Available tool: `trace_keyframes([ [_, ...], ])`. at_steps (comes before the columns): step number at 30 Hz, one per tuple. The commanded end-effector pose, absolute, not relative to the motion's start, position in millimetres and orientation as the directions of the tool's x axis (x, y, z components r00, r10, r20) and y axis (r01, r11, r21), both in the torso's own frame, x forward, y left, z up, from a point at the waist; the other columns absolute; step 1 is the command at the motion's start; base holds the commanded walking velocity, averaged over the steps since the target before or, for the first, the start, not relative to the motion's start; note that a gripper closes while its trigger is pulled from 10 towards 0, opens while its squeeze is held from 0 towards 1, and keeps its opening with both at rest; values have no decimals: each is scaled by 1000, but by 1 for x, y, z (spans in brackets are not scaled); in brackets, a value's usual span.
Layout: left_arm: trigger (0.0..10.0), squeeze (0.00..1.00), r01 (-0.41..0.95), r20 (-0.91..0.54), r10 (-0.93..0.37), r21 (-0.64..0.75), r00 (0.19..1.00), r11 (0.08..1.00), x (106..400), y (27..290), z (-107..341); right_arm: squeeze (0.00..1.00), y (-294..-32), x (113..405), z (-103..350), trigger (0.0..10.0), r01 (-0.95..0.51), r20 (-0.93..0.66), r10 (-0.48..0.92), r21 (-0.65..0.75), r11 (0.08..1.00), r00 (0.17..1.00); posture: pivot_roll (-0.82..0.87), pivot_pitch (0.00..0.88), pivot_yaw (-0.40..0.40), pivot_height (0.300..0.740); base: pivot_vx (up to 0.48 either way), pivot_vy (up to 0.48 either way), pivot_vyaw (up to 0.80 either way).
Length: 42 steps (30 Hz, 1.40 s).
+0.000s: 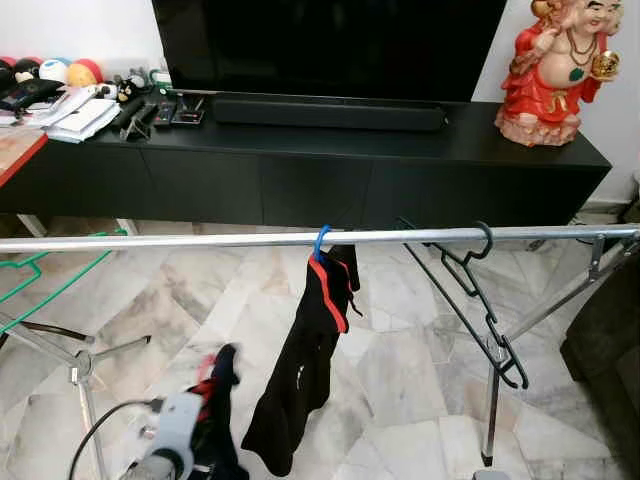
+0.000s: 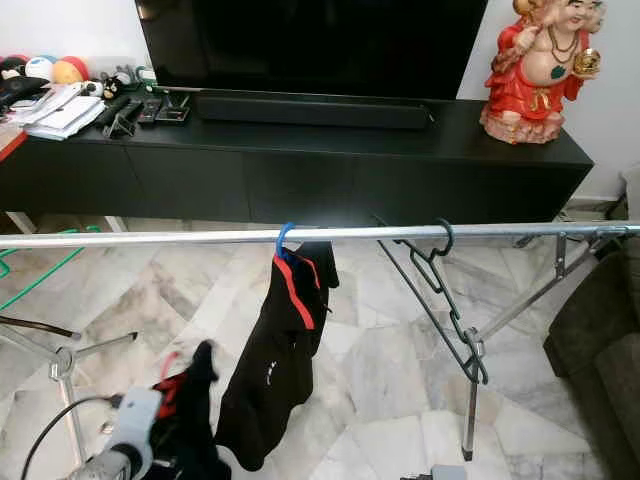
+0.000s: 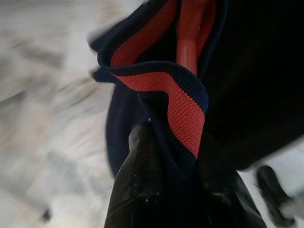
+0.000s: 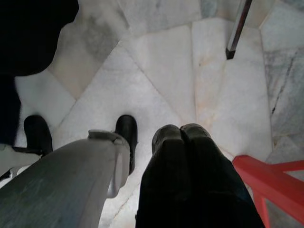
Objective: Hang hanger
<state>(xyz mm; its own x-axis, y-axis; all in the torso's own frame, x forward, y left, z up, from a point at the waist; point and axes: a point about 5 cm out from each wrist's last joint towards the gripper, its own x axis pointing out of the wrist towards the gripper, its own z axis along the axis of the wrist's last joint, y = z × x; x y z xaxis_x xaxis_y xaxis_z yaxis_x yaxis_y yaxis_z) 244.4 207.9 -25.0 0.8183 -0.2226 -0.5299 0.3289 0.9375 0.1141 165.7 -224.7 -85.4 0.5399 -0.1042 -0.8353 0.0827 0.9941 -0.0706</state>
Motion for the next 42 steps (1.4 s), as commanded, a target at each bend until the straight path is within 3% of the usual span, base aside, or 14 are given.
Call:
trace_keyframes([
  [1, 10000, 0, 402, -596, -261, 115, 760, 908, 232, 213, -33, 0, -226, 164, -86, 10000, 73, -842, -100, -72, 995, 530, -55, 119, -12, 740, 0, 0, 0],
  [4, 10000, 0, 408, -615, -211, 199, 760, 891, 228, 232, -31, 0, -226, 162, -87, 10000, 74, -844, -100, -72, 995, 527, -55, 118, -12, 740, 0, 0, 0],
  [5, 10000, 0, 272, -572, -100, 224, 814, 936, 232, 242, -27, 0, -225, 160, -88, 10000, 76, -845, -101, -72, 995, 524, -52, 118, -12, 740, 0, 0, 0],
  [7, 10000, 0, 226, -555, -61, 235, 830, 945, 234, 246, -25, 0, -225, 159, -88, 10000, 76, -846, -101, -71, 995, 524, -52, 118, -12, 740, 0, 0, 0],
  [8, 10000, 0, 137, -512, 3, 236, 859, 962, 236, 249, -21, 0, -225, 159, -88, 10000, 83, -846, -99, -65, 994, 524, -54, 118, -14, 740, 0, 0, 0],
  [11, 10000, 0, -29, -424, 92, 152, 901, 988, 238, 246, -14, 0, -224, 158, -89, 10000, 97, -847, -96, -53, 994, 523, -55, 115, -14, 740, 0, 0, 0],
  [14, 10000, 0, -99, -296, 125, 104, 947, 990, 240, 228, 0, 0, -224, 156, -90, 10000, 114, -851, -95, -41, 993, 516, -52, 110, -13, 740, 0, 0, 0],
  [22, 10000, 0, -98, -186, 110, 76, 976, 992, 244, 209, 21, 0, -222, 151, -92, 10000, 127, -853, -90, -28, 991, 514, -46, 97, -10, 740, 0, 0, 0],
  [42, 10000, 0, -46, -157, 59, 90, 986, 995, 250, 199, 41, 0, -219, 149, -93, 10000, 139, -851, -82, -11, 990, 518, -43, 89, 0, 740, 0, 474, 0],
])
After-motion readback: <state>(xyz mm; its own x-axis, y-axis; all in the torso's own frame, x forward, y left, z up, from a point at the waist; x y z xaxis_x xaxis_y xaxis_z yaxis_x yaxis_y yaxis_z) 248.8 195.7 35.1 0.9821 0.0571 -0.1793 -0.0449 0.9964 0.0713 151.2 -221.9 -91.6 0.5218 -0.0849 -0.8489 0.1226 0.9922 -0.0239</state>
